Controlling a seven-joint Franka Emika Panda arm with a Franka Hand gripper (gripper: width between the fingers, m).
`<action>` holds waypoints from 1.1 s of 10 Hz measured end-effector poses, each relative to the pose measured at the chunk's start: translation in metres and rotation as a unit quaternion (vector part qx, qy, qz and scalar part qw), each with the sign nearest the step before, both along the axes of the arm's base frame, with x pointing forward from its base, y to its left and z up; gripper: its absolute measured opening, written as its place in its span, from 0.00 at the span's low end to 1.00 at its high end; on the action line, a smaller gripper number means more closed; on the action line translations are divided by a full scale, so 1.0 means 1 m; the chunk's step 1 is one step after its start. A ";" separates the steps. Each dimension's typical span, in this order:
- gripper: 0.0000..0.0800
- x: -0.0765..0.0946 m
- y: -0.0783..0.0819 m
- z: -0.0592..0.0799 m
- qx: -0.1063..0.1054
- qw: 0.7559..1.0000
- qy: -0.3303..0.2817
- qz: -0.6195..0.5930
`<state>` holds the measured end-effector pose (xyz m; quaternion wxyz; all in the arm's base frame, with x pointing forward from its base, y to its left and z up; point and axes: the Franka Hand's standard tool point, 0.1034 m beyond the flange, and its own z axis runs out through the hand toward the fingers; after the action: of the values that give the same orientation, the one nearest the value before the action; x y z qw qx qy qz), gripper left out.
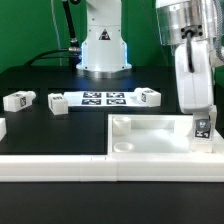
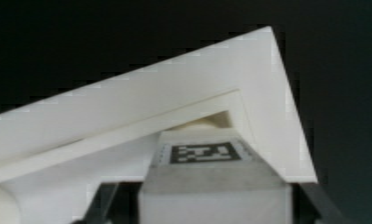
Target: Assemble square table
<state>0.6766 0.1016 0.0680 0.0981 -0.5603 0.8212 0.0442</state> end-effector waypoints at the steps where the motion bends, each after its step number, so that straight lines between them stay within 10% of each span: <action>1: 0.37 0.000 0.000 0.000 0.000 1.000 0.000 0.000; 2: 0.61 0.000 0.000 0.000 0.000 1.000 0.000 0.000; 4: 0.77 -0.001 0.002 0.002 -0.001 1.000 -0.002 0.011; 7: 0.81 -0.007 0.007 0.033 0.005 0.999 -0.017 0.030; 11: 0.81 -0.008 0.006 0.027 0.004 0.999 -0.013 0.030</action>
Offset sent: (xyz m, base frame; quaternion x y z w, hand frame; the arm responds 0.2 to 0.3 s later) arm 0.0000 0.0000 0.0000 0.0000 0.0000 0.0000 1.0000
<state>0.6683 0.1079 0.0954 0.1096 -0.5849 0.8025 0.0429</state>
